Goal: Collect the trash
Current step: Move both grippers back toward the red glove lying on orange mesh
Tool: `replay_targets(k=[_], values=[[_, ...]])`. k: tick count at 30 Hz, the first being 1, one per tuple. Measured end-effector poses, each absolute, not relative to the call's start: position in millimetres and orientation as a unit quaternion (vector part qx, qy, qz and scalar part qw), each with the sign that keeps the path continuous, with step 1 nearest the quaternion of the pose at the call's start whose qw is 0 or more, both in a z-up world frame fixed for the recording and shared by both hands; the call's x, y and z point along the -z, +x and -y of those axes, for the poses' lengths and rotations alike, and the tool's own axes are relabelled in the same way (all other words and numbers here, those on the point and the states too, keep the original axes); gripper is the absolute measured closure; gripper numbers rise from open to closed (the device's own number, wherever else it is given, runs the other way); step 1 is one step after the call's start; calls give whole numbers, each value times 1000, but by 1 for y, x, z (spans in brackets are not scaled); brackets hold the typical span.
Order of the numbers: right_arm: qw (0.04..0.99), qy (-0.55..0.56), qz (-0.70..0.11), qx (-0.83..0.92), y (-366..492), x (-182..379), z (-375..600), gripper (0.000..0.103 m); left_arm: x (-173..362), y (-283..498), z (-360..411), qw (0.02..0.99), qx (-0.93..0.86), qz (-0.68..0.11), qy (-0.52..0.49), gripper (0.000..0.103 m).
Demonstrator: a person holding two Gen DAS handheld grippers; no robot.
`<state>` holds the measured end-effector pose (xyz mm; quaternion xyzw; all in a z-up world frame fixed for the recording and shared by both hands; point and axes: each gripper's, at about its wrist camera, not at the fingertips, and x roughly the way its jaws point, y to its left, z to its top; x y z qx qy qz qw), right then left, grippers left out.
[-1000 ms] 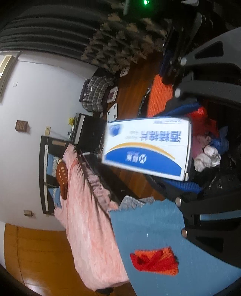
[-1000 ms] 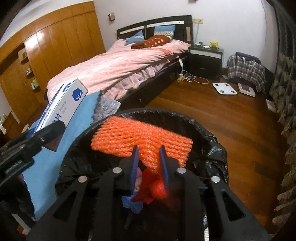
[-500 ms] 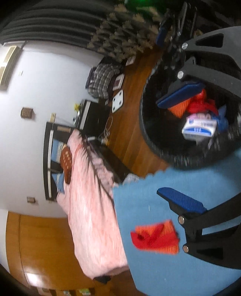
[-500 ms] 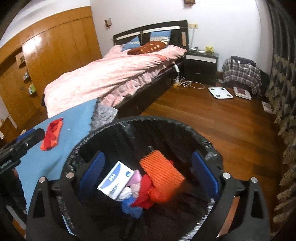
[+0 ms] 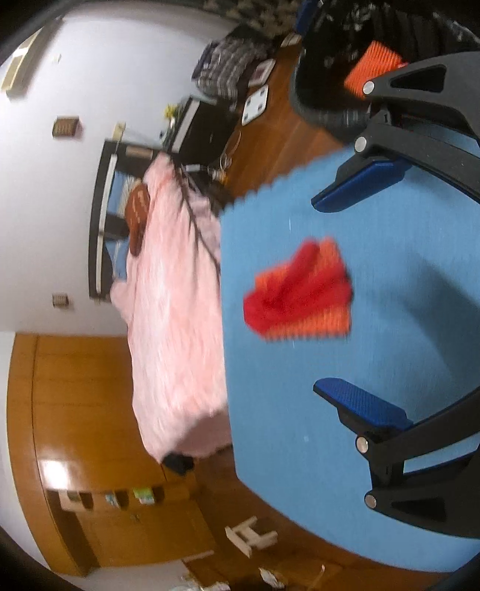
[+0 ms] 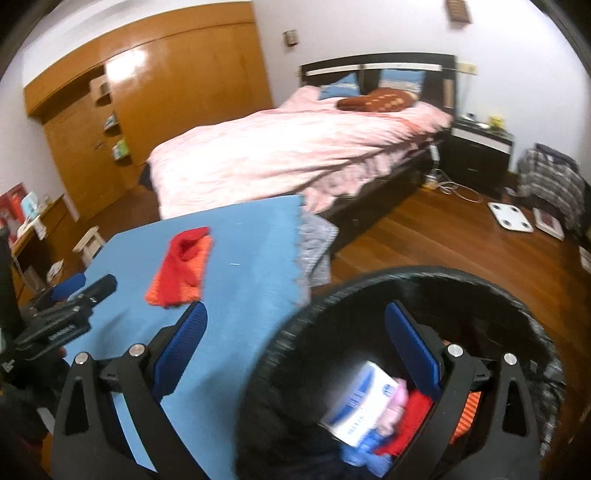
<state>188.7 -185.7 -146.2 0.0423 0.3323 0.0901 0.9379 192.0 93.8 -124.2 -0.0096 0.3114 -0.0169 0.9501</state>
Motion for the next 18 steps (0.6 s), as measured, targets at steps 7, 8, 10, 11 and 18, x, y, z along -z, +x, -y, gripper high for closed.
replay_targets(k=[7,8,10,11,18], values=[[935,20,-336,-111,232,156,136,8,152,219,-131,940,-12,-339,-18,19],[934,20,-338,-112,236,158,132,9,156,222,-135,939,-14,-343,-19,19],[932,21,-341,-119,250,164,121,9,159,227,-140,938,-20,-345,-19,20],[932,20,-342,-121,254,166,117,9,161,228,-142,938,-24,-345,-20,20],[928,1,-341,-151,295,181,68,9,170,240,-182,936,-52,-345,-44,20]])
